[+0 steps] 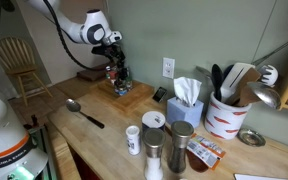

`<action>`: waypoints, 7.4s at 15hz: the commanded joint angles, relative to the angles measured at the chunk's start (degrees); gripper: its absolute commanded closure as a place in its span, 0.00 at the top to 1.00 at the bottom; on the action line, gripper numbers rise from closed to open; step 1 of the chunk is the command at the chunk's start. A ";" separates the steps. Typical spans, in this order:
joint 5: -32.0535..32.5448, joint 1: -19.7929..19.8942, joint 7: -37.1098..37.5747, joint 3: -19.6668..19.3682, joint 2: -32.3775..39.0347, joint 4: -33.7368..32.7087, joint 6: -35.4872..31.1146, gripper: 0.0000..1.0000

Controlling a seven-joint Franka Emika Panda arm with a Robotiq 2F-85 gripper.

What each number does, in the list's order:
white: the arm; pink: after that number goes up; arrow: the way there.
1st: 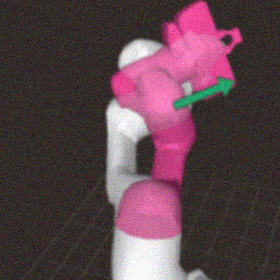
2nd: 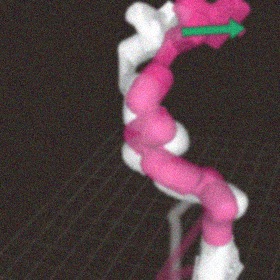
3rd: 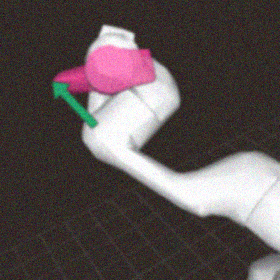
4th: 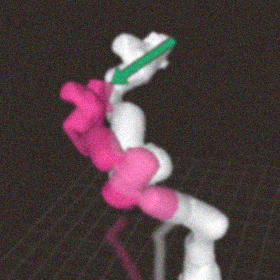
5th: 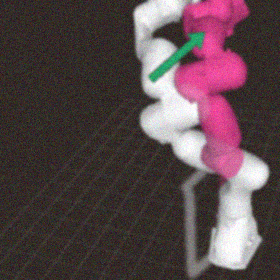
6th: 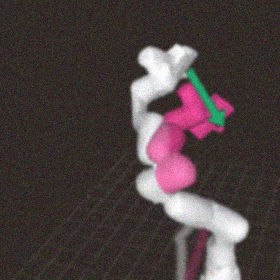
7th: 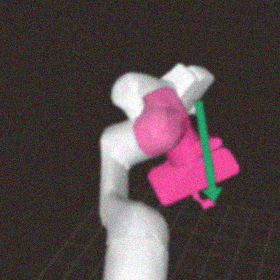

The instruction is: Remove the black paper bottle from the box

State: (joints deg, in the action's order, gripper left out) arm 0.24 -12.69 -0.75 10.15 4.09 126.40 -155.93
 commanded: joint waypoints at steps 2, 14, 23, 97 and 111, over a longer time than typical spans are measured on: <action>-0.16 0.50 1.17 0.34 2.48 -1.42 -2.42 0.97; 2.62 0.46 4.69 -0.40 0.17 -1.24 0.39 0.34; -2.68 1.01 4.32 0.17 -5.41 -2.12 7.13 0.34; 28.47 31.07 74.99 -2.74 -12.61 14.11 4.08 0.34; 22.93 23.68 66.06 -10.77 -12.09 13.05 5.53 1.00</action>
State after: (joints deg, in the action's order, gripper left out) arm 28.08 13.39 72.17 1.78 -5.36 137.92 -152.26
